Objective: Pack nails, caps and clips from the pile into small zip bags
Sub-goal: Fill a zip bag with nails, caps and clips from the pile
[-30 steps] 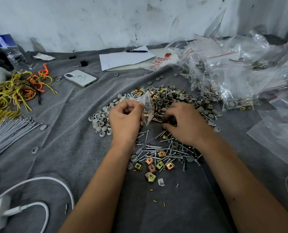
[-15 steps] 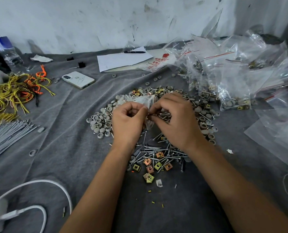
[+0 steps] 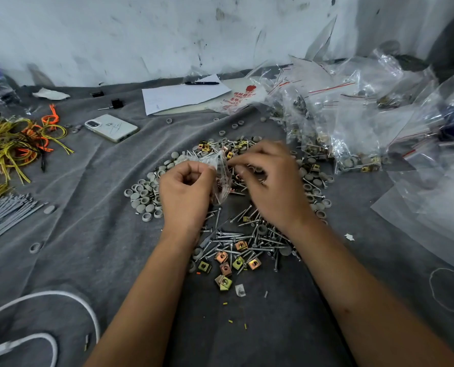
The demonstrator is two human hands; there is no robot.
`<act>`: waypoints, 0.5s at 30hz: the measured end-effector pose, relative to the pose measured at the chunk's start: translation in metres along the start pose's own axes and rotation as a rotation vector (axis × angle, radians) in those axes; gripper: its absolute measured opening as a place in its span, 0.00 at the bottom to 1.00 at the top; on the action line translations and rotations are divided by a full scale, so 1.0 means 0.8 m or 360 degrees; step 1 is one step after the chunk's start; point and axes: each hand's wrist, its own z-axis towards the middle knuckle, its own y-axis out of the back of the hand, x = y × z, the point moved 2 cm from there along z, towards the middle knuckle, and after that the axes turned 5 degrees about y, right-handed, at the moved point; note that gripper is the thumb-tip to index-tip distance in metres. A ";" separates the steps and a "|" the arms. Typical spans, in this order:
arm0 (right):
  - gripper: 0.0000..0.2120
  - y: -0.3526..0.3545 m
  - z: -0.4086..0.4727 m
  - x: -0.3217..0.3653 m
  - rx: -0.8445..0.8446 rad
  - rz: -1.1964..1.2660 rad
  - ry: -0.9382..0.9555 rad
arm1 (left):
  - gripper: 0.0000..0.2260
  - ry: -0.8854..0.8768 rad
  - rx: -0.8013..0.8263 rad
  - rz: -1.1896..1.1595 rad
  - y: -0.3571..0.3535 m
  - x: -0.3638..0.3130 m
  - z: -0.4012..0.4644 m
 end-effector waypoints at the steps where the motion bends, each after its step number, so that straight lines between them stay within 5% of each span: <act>1: 0.08 0.009 0.003 -0.008 -0.0101 -0.0036 -0.0117 | 0.05 0.0006 -0.0005 0.0001 0.000 0.000 0.000; 6: 0.08 0.036 0.003 -0.053 -0.0010 -0.0391 -0.0607 | 0.05 0.0028 -0.0016 -0.0019 0.001 -0.001 0.000; 9: 0.09 0.029 0.002 -0.056 0.0270 -0.0551 -0.0667 | 0.06 0.0029 -0.0004 -0.0031 0.001 -0.002 -0.001; 15: 0.10 0.023 0.009 -0.054 0.0417 -0.0792 -0.0698 | 0.07 0.0002 -0.0001 -0.0021 0.001 -0.002 -0.001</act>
